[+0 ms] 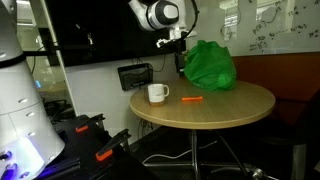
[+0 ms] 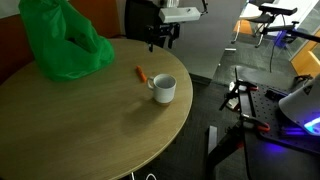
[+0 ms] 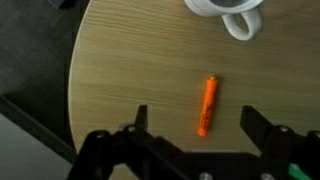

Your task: Put the orange sharpie in the mug

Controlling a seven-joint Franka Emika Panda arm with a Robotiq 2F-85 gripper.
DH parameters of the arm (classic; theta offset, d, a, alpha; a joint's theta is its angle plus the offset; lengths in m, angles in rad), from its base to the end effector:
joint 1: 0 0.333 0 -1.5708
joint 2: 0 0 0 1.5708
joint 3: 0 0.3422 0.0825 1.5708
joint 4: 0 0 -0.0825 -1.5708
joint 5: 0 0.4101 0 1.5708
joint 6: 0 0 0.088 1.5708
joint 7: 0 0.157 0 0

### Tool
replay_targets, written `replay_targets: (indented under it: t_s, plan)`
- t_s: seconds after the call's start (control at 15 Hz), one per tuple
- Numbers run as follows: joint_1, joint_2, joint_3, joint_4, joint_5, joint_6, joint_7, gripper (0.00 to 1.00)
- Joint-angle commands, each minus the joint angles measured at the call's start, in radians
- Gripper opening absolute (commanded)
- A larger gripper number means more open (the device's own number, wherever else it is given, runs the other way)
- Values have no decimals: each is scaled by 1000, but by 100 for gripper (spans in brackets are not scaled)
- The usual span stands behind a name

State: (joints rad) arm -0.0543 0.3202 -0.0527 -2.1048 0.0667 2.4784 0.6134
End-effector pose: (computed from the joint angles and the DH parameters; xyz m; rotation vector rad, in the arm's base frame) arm 0.6106 -0.0639 0.2250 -2.8757 1.1632 -0.0713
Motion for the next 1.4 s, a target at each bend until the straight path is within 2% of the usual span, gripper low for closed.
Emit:
replay_targets:
  t_s: [0.0, 0.4, 0.8, 0.87, 0.93, 1.07, 1.33]
  plan:
    - [54, 147, -44, 149, 17, -39, 72, 100]
    - [80, 402, -75, 404, 79, -65, 113, 100]
    - [94, 562, -110, 579, 90, -89, 147, 100]
    - [95, 580, -113, 599, 90, -95, 153, 95]
    - [93, 596, -113, 620, 90, -105, 151, 72]
    - [88, 619, -112, 651, 93, -120, 149, 68]
    - [86, 651, -117, 693, 91, -138, 150, 37]
